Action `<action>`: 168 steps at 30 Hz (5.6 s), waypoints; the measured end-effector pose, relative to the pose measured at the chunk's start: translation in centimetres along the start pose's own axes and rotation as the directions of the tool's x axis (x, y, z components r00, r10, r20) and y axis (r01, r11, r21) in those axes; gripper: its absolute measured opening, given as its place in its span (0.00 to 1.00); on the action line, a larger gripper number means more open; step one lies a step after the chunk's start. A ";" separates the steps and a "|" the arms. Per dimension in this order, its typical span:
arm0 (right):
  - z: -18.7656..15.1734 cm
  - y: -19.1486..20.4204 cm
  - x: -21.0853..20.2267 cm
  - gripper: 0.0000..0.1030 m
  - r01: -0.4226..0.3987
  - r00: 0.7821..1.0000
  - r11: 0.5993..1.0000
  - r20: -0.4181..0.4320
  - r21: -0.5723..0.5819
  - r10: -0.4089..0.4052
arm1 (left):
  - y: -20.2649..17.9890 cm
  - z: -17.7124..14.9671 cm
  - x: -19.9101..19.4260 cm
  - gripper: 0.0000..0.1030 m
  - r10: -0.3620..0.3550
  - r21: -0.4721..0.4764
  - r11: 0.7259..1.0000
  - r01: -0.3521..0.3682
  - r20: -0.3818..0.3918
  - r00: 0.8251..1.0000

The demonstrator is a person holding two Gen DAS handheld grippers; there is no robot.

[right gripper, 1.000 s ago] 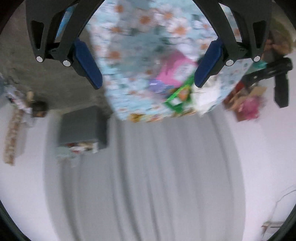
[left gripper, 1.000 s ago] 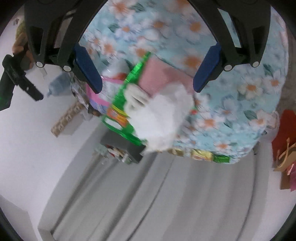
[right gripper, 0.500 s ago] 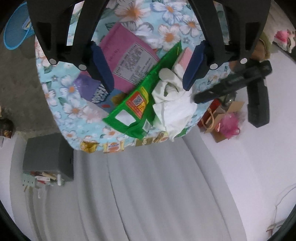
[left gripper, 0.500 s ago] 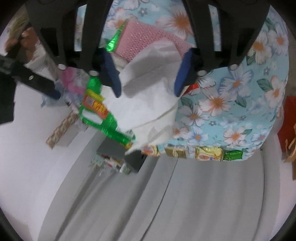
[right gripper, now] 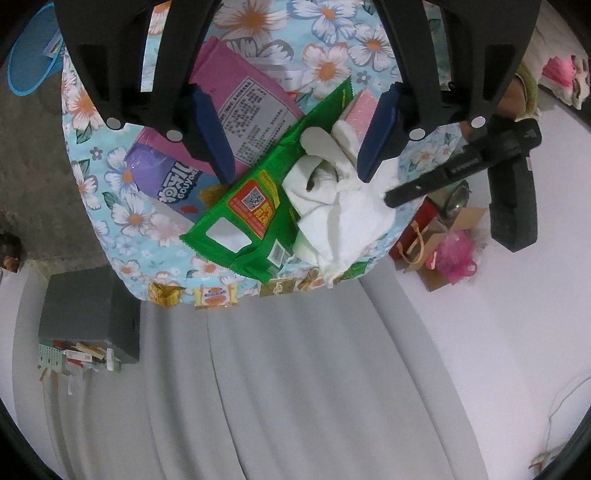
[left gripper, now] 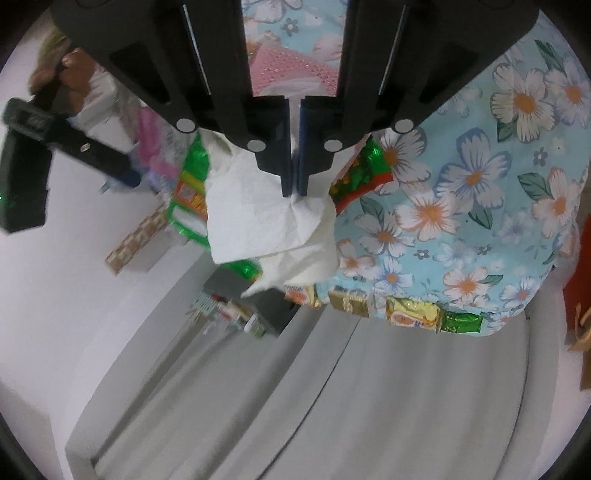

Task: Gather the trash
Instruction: 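Grasp the white tissue with the left tool while the right tool grasps the white glove, then lift the tissue and glove off the bed with both tools, then move both tools over the wastebasket and open them to drop the items, then grasp the white paper cup with the left tool while the right tool grasps the pink sponge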

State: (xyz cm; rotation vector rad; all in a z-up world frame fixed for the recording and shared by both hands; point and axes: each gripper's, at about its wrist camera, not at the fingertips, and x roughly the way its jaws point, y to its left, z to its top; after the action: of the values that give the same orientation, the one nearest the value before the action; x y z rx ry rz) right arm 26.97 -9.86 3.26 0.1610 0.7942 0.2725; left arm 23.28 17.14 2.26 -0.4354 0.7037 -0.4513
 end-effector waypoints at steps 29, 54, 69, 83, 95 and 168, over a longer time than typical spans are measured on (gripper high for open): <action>1.9 7.6 10.7 0.66 0.067 0.982 0.921 -0.138 -0.384 -0.129 | 6.1 -0.8 -5.8 0.00 0.099 -0.260 0.964 -0.053 0.166 0.981; 5.1 6.1 3.5 0.09 0.091 0.995 0.964 0.073 -0.248 -0.075 | 4.9 -0.5 -7.1 0.00 0.118 -0.219 0.973 -0.067 0.228 0.966; 5.6 5.4 -3.9 0.09 0.104 0.976 0.970 0.211 -0.220 -0.057 | 1.5 -0.5 -9.1 0.00 0.078 -0.149 0.988 -0.036 0.286 0.955; 4.4 3.0 -9.0 0.08 0.143 0.960 0.977 0.262 -0.160 -0.098 | -4.6 -0.9 -10.9 0.00 -0.008 -0.044 0.999 0.023 0.309 0.951; 1.3 -1.0 -15.8 0.08 0.186 0.935 0.980 0.320 -0.064 -0.156 | -11.7 -2.4 -9.8 0.00 -0.108 0.069 0.993 0.094 0.241 0.965; -20.4 -33.6 -21.7 0.74 0.260 0.917 0.757 0.092 0.599 -0.387 | -35.3 -7.7 11.2 0.71 -0.183 0.355 0.891 0.284 -0.294 0.938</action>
State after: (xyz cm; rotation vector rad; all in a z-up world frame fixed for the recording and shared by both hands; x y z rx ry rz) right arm 3.81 -47.62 -4.29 0.6124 0.6571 -0.3315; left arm 16.82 -19.45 9.64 -0.0791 0.7869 -0.8736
